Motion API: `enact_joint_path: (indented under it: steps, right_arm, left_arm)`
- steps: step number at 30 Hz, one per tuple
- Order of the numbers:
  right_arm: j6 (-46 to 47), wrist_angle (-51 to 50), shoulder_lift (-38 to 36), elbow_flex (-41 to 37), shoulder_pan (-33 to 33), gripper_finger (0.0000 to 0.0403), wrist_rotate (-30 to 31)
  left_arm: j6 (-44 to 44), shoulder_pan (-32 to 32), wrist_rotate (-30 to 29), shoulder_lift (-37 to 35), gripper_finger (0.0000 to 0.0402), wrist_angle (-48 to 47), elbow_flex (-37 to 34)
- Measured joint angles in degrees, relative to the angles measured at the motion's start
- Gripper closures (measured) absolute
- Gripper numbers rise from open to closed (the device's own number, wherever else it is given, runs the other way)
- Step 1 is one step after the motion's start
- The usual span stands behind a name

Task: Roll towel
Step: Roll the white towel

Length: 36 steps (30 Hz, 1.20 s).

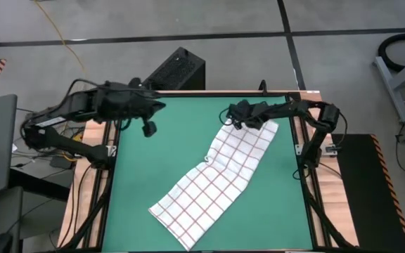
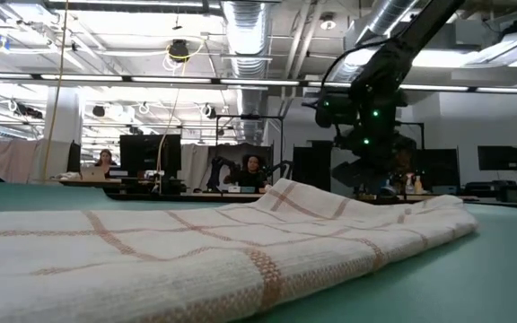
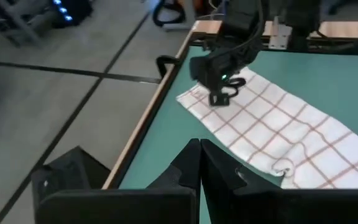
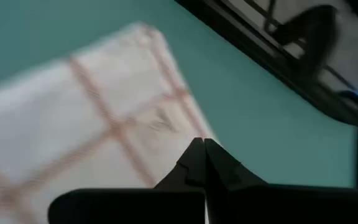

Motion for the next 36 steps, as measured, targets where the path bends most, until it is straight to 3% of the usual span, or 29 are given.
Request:
enact_joint_path:
  steps: [3,7,11,30,36]
  right_arm:
    - [-0.89,0.51,0.00,0.02,-1.04,0.0396,0.50]
    - [-3.57,4.05,-0.02,0.20,-1.92,0.0396,-4.95]
    - [-3.59,4.15,-0.02,0.20,-0.73,0.0396,-6.17]
    - [-5.59,10.14,-0.02,0.20,-2.70,0.0397,-12.15]
    - [-5.69,9.89,3.86,1.01,-2.46,0.0397,-13.31]
  left_arm:
    - [-0.70,-0.09,-1.50,-3.00,0.0401,0.11,-3.44]
    - [-1.90,-0.11,-2.03,-5.51,0.0401,0.15,-7.35]
    - [-3.75,-0.11,-2.83,-6.60,0.0401,0.17,-9.25]
    - [-3.94,-0.11,-2.81,-6.44,0.0401,0.42,-9.61]
    - [-3.81,-0.11,-2.78,-6.44,0.0401,0.28,-9.61]
